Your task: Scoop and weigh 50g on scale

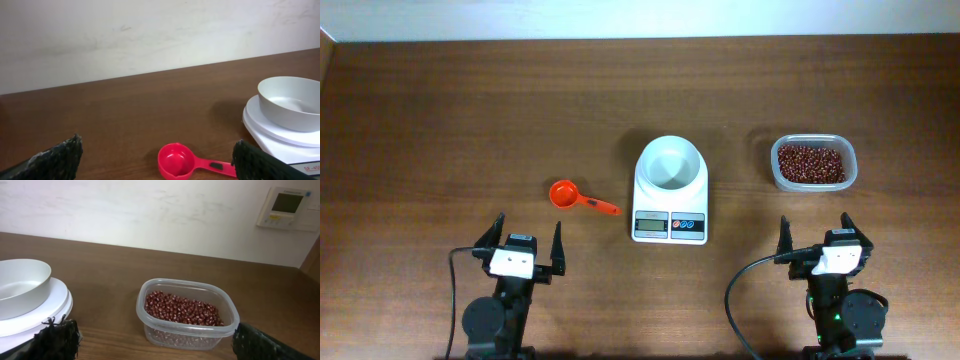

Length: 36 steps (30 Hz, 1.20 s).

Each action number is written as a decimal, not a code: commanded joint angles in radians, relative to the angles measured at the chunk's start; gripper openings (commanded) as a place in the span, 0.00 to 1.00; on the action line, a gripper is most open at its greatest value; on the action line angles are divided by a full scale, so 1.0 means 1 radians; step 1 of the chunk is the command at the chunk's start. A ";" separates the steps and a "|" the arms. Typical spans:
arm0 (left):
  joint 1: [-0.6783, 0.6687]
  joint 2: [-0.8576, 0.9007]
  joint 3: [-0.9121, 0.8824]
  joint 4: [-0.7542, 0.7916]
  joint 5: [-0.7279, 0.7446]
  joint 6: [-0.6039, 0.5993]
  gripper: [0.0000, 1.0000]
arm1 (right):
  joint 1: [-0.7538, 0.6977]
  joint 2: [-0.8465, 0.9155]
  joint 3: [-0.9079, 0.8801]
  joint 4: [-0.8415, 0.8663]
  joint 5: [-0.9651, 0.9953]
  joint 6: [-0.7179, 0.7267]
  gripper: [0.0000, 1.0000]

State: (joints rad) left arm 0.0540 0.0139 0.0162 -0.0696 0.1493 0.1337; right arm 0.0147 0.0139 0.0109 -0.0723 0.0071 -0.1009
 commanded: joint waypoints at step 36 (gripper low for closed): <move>0.007 -0.008 -0.007 0.002 0.010 -0.005 0.99 | 0.005 -0.007 -0.005 0.024 -0.396 0.659 0.99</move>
State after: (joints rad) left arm 0.0540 0.0139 0.0162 -0.0696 0.1493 0.1337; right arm 0.0147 0.0139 0.0109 -0.0521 -0.2104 0.4580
